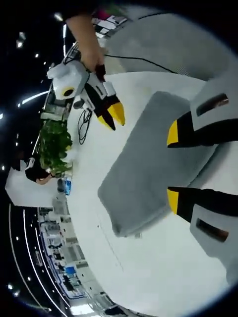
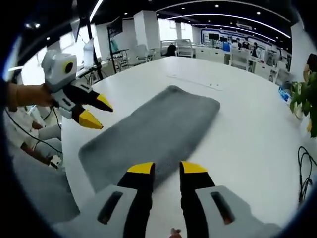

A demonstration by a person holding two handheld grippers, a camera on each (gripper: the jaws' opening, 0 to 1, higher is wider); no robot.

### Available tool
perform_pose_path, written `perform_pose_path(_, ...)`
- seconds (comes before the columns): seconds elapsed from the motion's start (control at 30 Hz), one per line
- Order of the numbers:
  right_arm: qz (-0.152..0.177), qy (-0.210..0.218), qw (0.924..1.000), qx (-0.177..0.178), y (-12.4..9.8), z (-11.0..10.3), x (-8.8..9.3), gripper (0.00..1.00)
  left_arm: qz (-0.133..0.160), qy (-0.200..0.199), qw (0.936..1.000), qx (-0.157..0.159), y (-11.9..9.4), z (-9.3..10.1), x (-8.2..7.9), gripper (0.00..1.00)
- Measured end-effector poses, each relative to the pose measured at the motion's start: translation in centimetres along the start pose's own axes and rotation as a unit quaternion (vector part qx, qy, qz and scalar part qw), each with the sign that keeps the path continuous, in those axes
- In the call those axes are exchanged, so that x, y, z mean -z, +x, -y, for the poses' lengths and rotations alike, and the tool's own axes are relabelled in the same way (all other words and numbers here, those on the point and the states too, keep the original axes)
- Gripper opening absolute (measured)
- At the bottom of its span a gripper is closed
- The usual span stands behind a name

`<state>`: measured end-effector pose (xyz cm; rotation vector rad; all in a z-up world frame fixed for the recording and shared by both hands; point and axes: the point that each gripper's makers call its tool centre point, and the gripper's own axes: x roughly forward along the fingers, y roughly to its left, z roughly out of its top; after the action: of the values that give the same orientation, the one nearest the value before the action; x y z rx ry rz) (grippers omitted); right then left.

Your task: Fold the towel on the table until its edges align and the towel forms a compact rectangular stack.

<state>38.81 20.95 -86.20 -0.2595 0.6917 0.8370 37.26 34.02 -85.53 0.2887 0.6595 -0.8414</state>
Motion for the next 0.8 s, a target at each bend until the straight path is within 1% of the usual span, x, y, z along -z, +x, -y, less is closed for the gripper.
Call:
perform_pose_path(0.07, -0.016, -0.036, 0.9992, -0.003, -0.3, -0.4, 0.6, 0.24, -0.003, 0.013, 0.9999, 0.0, -0.1, 0.8, 0.1, 0.36)
perform_pose_path(0.1, -0.019, -0.067, 0.9975, -0.003, -0.6, -0.7, 0.6, 0.24, 0.006, 0.025, 0.9996, -0.012, -0.2, 1.0, -0.2, 0.35)
perform_pose_path(0.13, -0.017, -0.085, 0.9962, -0.009, -0.7, -1.0, 0.5, 0.25, 0.008, 0.028, 0.9995, -0.015, -0.2, 1.0, -0.3, 0.35)
perform_pose_path(0.23, -0.013, -0.105, 0.994, -0.026, -1.1, -2.1, 0.3, 0.26, 0.015, 0.041, 0.9989, -0.015, -0.3, 2.1, -0.6, 0.35)
perform_pose_path(0.27, -0.013, -0.111, 0.9933, -0.03, -1.1, -2.3, 0.3, 0.26, 0.014, 0.045, 0.9988, -0.014, -0.3, 2.3, -0.6, 0.35)
perform_pose_path(0.3, -0.012, -0.125, 0.9914, -0.037, -1.2, -2.7, 0.3, 0.26, 0.01, 0.058, 0.9982, -0.007, -0.2, 2.8, -0.5, 0.35)
perform_pose_path(0.33, -0.012, -0.137, 0.9894, -0.045, -1.2, -3.2, 0.5, 0.26, 0.0, 0.068, 0.9977, 0.003, -0.2, 3.4, -0.2, 0.35)
perform_pose_path(0.37, -0.013, -0.138, 0.9892, -0.049, -1.2, -3.6, 0.7, 0.26, -0.002, 0.072, 0.9974, 0.006, -0.1, 3.7, 0.1, 0.35)
perform_pose_path(0.47, -0.018, -0.155, 0.9851, -0.074, -1.2, -5.3, 1.6, 0.26, -0.024, 0.076, 0.9964, 0.027, -0.1, 4.7, 1.7, 0.35)
perform_pose_path(0.6, -0.026, -0.163, 0.9817, -0.094, -1.2, -7.1, 2.8, 0.25, -0.049, 0.086, 0.9935, 0.055, 0.0, 5.9, 3.4, 0.34)
perform_pose_path(0.63, -0.028, -0.166, 0.9809, -0.097, -1.2, -7.4, 3.1, 0.25, -0.053, 0.09, 0.9928, 0.058, 0.1, 6.1, 3.7, 0.34)
perform_pose_path(0.73, -0.033, -0.18, 0.9772, -0.107, -1.2, -8.5, 3.8, 0.24, -0.077, 0.121, 0.9878, 0.061, 0.3, 6.4, 5.0, 0.34)
perform_pose_path(0.8, -0.035, -0.183, 0.9763, -0.11, -1.2, -9.0, 4.2, 0.24, -0.079, 0.122, 0.9874, 0.062, 0.4, 6.7, 5.4, 0.34)
